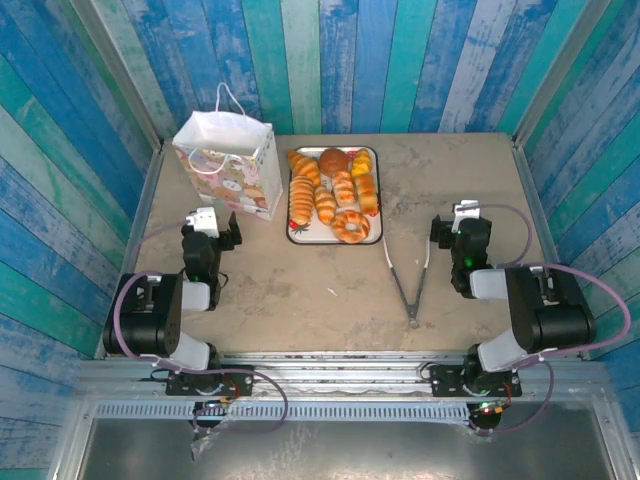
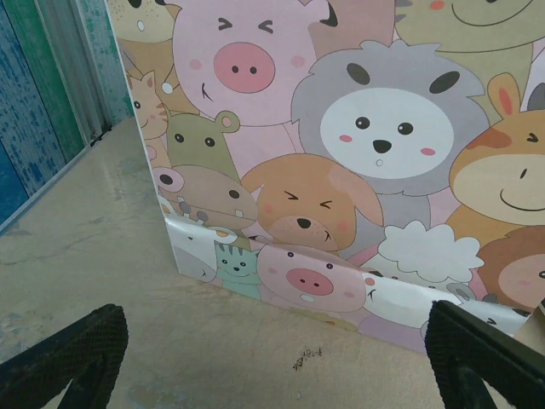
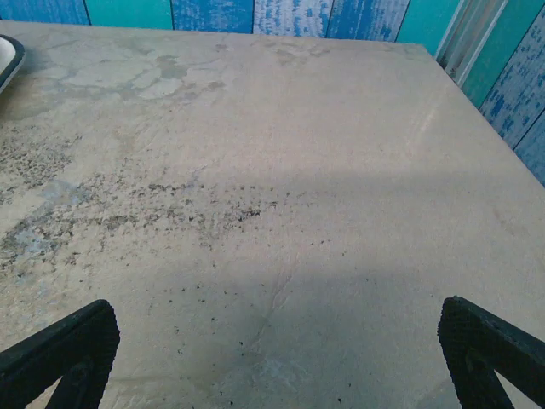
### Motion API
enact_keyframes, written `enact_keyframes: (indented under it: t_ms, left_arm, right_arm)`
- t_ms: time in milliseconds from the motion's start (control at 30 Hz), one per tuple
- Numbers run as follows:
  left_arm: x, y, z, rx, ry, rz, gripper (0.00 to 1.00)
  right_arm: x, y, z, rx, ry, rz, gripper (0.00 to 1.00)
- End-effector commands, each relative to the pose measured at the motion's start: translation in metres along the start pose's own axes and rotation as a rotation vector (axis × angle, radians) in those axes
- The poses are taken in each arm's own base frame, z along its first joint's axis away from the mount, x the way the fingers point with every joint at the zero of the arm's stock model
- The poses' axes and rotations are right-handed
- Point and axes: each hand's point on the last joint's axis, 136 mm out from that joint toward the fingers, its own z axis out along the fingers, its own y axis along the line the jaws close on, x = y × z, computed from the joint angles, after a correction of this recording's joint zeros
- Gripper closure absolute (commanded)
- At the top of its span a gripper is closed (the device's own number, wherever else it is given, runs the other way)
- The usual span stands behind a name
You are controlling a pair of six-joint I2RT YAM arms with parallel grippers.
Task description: Place the fake bread into the paper bag
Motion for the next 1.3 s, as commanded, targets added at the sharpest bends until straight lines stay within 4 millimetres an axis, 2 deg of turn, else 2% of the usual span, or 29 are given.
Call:
enact_keyframes:
  t_ms: [0, 967, 1033, 1100, 1167, 1200, 1267]
  left_arm:
    - [-0.002, -0.002, 0.005, 0.008, -0.005, 0.013, 0.06]
    - [-0.001, -0.001, 0.004, 0.006, -0.004, 0.008, 0.06]
    - [-0.003, 0.004, 0.002, -0.025, -0.015, -0.009, 0.06]
    - [-0.012, 0.014, -0.002, -0.082, -0.043, -0.032, 0.06]
    - [-0.024, 0.014, -0.006, -0.082, -0.031, -0.026, 0.06]
    - [-0.033, 0.014, -0.008, -0.089, -0.023, -0.034, 0.06]
    - [-0.063, 0.017, -0.016, -0.112, -0.056, -0.077, 0.06]
  right_arm:
    - [-0.013, -0.002, 0.000, 0.009, -0.039, 0.012, 0.00]
    - [-0.012, -0.002, 0.001, 0.008, -0.037, 0.013, 0.00]
    - [-0.013, -0.003, -0.001, 0.009, -0.044, 0.016, 0.00]
    - [-0.021, -0.008, -0.004, 0.035, -0.057, 0.034, 0.00]
    - [-0.033, -0.009, -0.013, 0.028, -0.039, 0.022, 0.00]
    - [-0.041, -0.010, -0.019, 0.026, -0.048, 0.024, 0.00]
    - [-0.066, -0.017, -0.036, 0.034, -0.090, 0.063, 0.00]
